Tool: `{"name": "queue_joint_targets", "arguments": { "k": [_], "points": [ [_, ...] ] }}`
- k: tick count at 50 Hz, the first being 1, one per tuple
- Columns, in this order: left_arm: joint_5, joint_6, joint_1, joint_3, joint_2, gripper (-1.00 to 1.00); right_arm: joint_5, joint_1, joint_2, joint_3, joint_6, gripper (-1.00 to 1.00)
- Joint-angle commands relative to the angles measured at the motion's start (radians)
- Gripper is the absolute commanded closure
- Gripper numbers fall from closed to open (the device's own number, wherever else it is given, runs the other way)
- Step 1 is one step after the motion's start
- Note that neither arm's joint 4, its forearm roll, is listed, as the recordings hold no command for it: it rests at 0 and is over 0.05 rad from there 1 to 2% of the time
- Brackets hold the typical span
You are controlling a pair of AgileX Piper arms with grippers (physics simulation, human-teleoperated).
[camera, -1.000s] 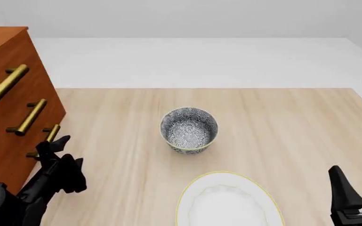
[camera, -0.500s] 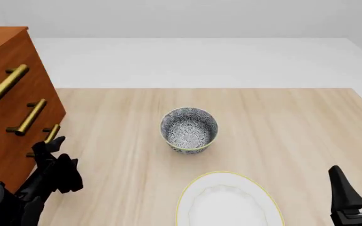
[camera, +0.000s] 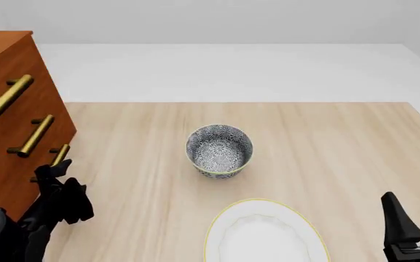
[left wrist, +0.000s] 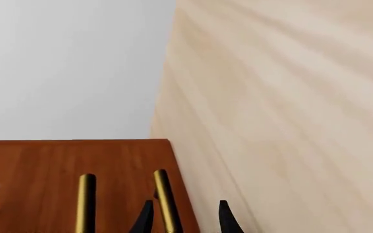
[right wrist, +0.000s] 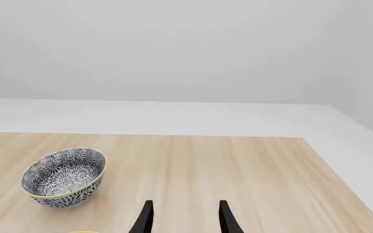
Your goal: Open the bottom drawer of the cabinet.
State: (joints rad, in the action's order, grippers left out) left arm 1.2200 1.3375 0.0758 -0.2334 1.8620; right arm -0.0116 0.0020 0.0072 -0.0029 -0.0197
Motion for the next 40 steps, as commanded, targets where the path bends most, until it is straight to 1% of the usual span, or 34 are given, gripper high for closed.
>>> {"name": "queue_joint_targets", "arguments": {
  "k": [1,19,27,40],
  "points": [
    [0.0,0.003,0.017,-0.013,0.024,-1.0,0.0,0.0,0.0,0.0,0.0,-1.0],
    [0.0,0.002,0.034,-0.004,0.014,-1.0,0.0,0.0,0.0,0.0,0.0,-1.0],
    [0.0,0.003,0.045,-0.014,0.025,-1.0,0.0,0.0,0.0,0.0,0.0,-1.0],
    [0.0,0.02,0.061,-0.021,0.033,-1.0,0.0,0.0,0.0,0.0,0.0,-1.0]
  ]
}}
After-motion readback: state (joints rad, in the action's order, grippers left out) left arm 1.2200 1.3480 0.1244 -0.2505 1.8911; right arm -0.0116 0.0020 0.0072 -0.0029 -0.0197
